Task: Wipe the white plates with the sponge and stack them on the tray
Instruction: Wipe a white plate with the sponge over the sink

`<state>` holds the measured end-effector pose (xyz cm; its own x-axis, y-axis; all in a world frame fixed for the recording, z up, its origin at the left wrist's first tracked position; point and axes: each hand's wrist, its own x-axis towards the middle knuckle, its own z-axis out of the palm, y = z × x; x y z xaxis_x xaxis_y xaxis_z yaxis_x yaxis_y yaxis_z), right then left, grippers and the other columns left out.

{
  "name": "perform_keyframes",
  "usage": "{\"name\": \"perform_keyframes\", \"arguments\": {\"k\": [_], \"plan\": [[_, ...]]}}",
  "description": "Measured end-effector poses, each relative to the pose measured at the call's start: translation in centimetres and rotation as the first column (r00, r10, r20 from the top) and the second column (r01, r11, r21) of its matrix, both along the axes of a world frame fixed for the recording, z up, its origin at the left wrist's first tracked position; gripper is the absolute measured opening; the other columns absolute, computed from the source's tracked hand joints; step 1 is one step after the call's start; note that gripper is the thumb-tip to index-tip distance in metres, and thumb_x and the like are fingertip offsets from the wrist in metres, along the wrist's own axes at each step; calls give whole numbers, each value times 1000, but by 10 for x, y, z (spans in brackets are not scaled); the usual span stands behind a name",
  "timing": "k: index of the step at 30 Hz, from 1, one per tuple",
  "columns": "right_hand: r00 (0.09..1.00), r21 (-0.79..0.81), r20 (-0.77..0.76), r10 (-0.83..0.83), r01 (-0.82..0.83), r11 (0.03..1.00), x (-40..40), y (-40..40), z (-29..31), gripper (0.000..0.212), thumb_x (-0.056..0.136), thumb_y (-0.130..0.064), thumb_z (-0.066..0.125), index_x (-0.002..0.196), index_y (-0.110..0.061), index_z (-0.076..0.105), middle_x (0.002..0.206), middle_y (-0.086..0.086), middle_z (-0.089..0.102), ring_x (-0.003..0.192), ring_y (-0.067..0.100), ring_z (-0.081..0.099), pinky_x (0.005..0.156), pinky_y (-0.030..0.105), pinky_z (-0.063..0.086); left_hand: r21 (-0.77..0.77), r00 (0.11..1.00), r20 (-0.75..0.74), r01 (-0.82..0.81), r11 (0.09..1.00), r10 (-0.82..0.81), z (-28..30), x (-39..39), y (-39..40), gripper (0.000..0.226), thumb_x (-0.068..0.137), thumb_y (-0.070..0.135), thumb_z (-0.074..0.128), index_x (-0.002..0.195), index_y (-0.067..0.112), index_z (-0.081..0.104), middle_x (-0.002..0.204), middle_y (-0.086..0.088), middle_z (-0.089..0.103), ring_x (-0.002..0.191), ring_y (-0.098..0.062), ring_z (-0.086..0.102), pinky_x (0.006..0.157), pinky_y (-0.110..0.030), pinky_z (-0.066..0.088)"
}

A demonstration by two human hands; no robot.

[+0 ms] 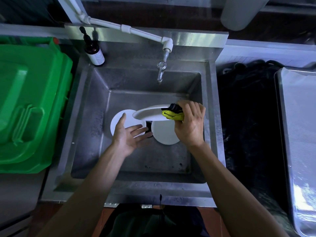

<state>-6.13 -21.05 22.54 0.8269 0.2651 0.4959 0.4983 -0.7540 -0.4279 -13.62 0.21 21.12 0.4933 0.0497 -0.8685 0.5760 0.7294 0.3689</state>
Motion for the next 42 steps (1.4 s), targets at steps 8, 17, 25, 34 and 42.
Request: {"name": "perform_keyframes", "arguments": {"k": [8, 17, 25, 34, 42], "plan": [[996, 8, 50, 69, -70, 998, -16, -8, -12, 41, 72, 2, 56, 110, -11, 60, 107, 6, 64, 93, 30, 59, 88, 47, 41, -109, 989, 56, -127, 986, 134, 20, 32, -20, 32, 98, 11, 57, 121, -11, 58, 103, -29, 73, 86, -41, 76, 58, -45, 62], [988, -54, -44, 145, -147, 988, -25, -23, -27, 45, 82, 0, 60, 125, -13, 59, 125, 4, 60, 106, 27, 54, 98, 42, 37, -96, 972, 66, -217, 972, 223, 18, 34, -20, 10, 97, -2, 56, 106, -5, 60, 102, -21, 69, 84, -32, 74, 57, -41, 62], [943, -51, -240, 229, -248, 967, -32, -23, -16, 54, 80, -2, 68, 132, -10, 59, 134, 7, 57, 120, 31, 54, 103, 50, 38, -77, 962, 121, -238, 968, 246, 14, 31, -12, 30, 101, 4, 55, 131, 0, 57, 122, -18, 68, 105, -30, 69, 81, -48, 61], [817, 149, -513, 263, -217, 965, -33, 6, 4, 60, 87, -14, 67, 143, -21, 47, 140, 1, 51, 126, 23, 44, 108, 45, 34, 75, 977, 177, -131, 988, 116, 10, 19, -15, 40, 99, 7, 58, 138, 0, 55, 131, -22, 66, 109, -33, 68, 84, -46, 62], [853, 139, -475, 217, -171, 976, -31, 33, 4, 38, 92, -26, 68, 127, -15, 62, 140, 3, 55, 126, 28, 49, 109, 48, 36, 110, 972, 219, -109, 988, 83, 7, 11, -19, 30, 101, 13, 54, 129, 3, 63, 113, -17, 73, 89, -28, 75, 63, -41, 61]]}}
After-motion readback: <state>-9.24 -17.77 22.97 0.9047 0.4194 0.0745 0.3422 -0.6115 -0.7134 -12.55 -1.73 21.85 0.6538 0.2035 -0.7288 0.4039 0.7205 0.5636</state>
